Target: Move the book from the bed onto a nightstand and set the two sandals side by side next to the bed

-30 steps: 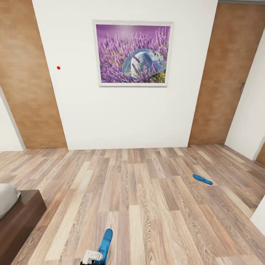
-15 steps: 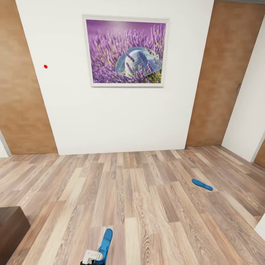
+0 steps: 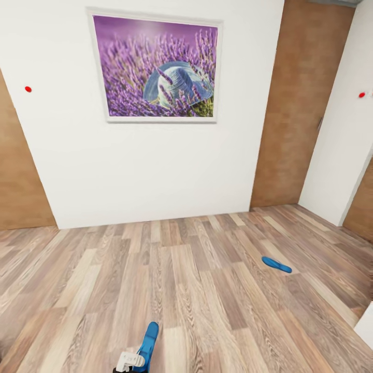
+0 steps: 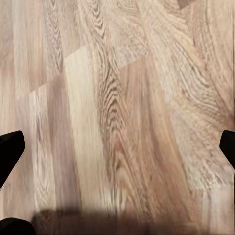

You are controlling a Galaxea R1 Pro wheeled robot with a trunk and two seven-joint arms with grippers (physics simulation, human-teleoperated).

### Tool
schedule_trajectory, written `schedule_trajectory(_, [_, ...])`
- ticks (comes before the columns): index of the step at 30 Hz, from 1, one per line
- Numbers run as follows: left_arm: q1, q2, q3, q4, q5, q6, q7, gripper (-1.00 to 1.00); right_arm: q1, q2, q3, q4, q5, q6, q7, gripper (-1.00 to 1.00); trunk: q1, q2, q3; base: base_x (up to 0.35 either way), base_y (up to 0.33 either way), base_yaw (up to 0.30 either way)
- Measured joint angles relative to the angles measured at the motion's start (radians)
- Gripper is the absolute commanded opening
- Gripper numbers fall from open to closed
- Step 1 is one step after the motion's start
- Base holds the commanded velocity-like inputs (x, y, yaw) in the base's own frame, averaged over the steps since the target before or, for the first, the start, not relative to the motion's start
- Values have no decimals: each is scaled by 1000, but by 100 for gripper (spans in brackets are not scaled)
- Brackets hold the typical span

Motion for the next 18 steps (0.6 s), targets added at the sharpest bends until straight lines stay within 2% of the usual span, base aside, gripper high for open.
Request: schedule_trajectory(18, [0, 0, 0, 0, 0, 0, -2, -100, 0, 0, 0, 0, 0, 0, -3, 100, 0, 0, 0, 326, 0, -16])
